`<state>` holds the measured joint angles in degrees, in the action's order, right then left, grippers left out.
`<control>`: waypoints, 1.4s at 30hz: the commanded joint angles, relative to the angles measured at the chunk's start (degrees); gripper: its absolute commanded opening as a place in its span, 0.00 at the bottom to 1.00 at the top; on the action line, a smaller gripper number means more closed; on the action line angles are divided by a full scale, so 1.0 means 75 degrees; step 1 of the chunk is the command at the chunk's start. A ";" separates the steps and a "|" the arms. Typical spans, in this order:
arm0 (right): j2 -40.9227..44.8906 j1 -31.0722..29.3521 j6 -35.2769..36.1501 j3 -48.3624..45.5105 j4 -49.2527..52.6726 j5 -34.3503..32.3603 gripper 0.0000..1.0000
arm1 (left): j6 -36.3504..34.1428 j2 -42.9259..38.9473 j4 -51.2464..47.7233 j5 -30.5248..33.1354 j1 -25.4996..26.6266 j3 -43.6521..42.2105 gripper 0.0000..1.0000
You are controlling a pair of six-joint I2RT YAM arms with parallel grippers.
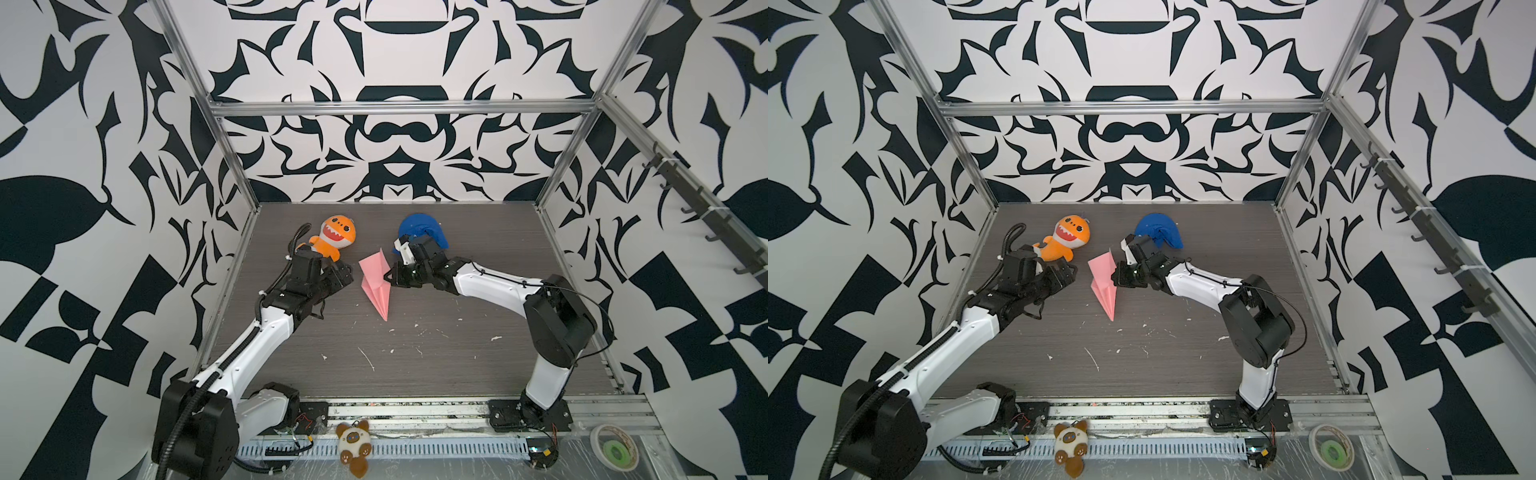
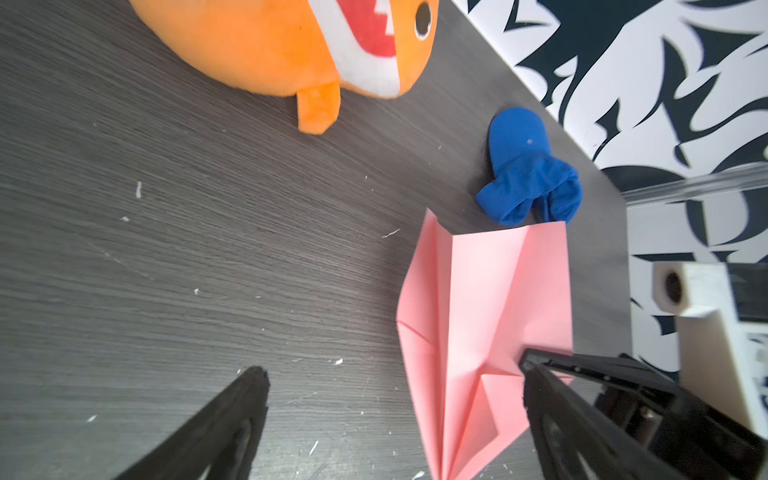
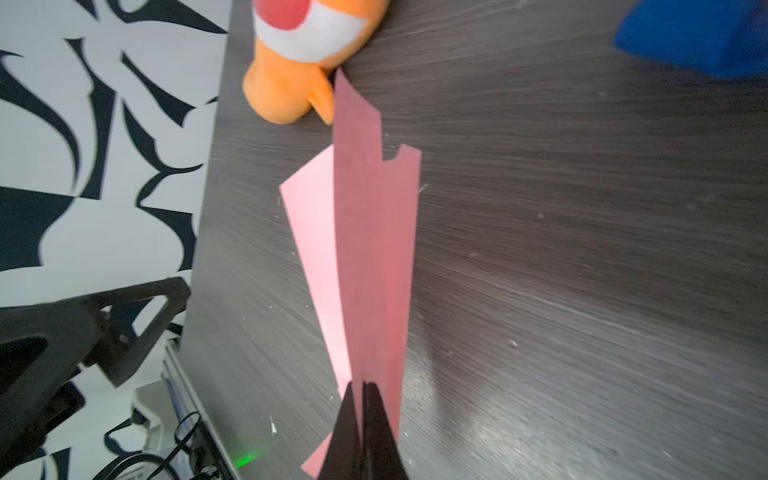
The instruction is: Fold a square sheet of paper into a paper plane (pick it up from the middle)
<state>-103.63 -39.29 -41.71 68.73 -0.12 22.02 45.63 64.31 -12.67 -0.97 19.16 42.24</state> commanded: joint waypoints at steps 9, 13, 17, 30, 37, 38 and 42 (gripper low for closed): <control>-0.0636 0.0453 -0.1101 -0.1209 -0.2324 0.0935 0.05 | 0.0612 0.0503 0.0821 -0.1257 0.0144 -0.0321 0.91; -0.0639 0.0536 -0.1003 -0.1443 -0.2251 0.0861 0.06 | 0.0782 0.0966 0.1104 -0.1256 0.0627 -0.0208 0.88; -0.0620 0.0569 -0.0969 -0.1571 -0.2299 0.0934 0.09 | 0.0982 0.1522 0.1324 -0.1080 0.1216 -0.0031 0.79; -0.0653 0.0564 -0.1065 -0.1599 -0.2638 0.1424 0.11 | 0.1191 0.2985 0.0311 0.0503 0.2438 0.0951 0.56; -0.0830 0.0573 -0.1159 -0.1583 -0.2744 0.1589 0.12 | 0.1060 0.3588 0.0140 0.0547 0.2473 0.1066 0.54; -0.0856 0.0574 -0.1176 -0.1582 -0.2741 0.1588 0.12 | 0.1036 0.3654 0.0151 0.0510 0.2482 0.1080 0.54; -0.0901 0.0565 -0.1159 -0.1548 -0.2584 0.1529 0.13 | 0.0941 0.3828 0.0124 0.0470 0.2485 0.1089 0.48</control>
<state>-110.45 -34.96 -50.06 56.82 -18.68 32.82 53.17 92.09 -9.98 1.76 37.58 48.88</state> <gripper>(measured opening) 0.124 0.489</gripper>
